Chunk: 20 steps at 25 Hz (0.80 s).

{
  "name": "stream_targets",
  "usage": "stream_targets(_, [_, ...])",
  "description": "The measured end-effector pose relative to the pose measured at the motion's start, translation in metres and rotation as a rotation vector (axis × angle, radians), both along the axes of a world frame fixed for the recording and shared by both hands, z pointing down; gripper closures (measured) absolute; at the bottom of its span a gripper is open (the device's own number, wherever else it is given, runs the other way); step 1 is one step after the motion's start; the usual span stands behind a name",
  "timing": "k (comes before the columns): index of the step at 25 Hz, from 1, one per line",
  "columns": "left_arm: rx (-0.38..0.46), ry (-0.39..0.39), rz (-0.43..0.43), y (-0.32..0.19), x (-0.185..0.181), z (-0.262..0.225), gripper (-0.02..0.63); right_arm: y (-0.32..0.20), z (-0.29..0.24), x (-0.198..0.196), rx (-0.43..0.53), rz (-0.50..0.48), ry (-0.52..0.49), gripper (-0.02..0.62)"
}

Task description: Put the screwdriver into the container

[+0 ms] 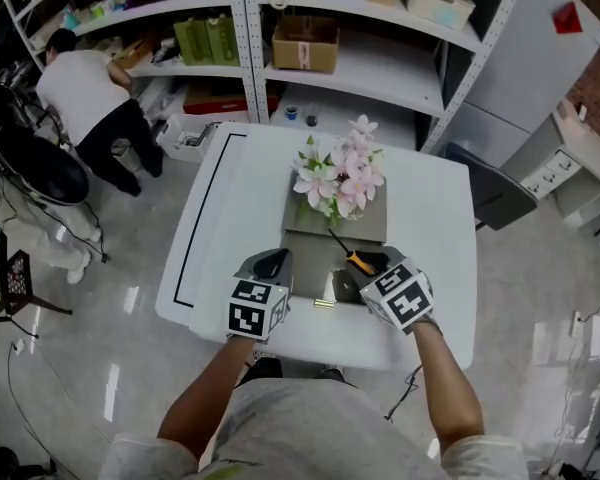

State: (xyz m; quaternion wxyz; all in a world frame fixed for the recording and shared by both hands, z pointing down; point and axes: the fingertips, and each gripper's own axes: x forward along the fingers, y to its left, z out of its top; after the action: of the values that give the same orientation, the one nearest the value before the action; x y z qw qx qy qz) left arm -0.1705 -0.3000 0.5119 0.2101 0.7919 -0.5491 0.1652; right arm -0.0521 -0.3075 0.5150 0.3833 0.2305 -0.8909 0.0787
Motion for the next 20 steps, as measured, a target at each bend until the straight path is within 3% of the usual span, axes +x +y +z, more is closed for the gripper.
stream_targets(9, [-0.007, 0.018, 0.064, -0.018, -0.029, 0.012, 0.601, 0.004, 0.042, -0.015, -0.097, -0.009, 0.157, 0.522])
stream_targets(20, [-0.015, 0.063, 0.173, -0.027, -0.026, 0.020, 0.601, 0.009, 0.073, -0.016, -0.153, -0.062, 0.364, 0.522])
